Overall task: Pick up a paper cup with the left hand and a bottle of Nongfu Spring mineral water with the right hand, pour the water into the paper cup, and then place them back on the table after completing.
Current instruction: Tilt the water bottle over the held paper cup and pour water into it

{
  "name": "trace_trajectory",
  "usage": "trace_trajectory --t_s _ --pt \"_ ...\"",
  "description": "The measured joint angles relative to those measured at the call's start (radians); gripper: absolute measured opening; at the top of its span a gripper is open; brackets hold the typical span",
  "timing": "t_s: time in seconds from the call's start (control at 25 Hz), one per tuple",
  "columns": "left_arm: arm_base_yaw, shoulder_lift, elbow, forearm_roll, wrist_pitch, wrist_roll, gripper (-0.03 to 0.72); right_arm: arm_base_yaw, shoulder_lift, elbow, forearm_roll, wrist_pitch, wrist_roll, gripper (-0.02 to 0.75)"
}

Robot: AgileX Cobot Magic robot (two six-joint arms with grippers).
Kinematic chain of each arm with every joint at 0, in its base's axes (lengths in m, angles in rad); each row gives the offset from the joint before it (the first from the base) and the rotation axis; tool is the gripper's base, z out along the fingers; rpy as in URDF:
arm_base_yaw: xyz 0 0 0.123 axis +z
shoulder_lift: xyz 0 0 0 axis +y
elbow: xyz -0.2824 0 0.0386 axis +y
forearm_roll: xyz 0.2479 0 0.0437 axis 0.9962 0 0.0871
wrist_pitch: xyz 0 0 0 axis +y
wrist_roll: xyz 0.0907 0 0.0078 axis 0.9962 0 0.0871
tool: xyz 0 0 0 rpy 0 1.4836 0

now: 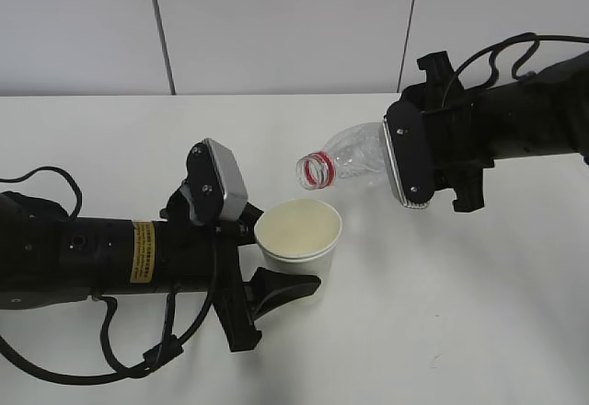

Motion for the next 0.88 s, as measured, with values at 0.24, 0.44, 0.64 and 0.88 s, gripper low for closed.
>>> trace_trajectory --t_s 0.24,0.44,0.64,0.88 --pt "0.0 0.0 0.0 -0.001 0.0 0.0 0.44 0.0 0.0 0.0 0.0 0.0 0.0 0.47" --pt "0.0 0.0 0.0 -0.001 0.0 0.0 0.44 0.0 0.0 0.0 0.0 0.006 -0.046 0.47" --pt "0.0 0.0 0.0 -0.001 0.0 0.0 0.44 0.0 0.0 0.0 0.0 0.034 -0.078 0.47" --pt "0.0 0.0 0.0 -0.001 0.0 0.0 0.44 0.0 0.0 0.0 0.0 0.04 -0.097 0.468"
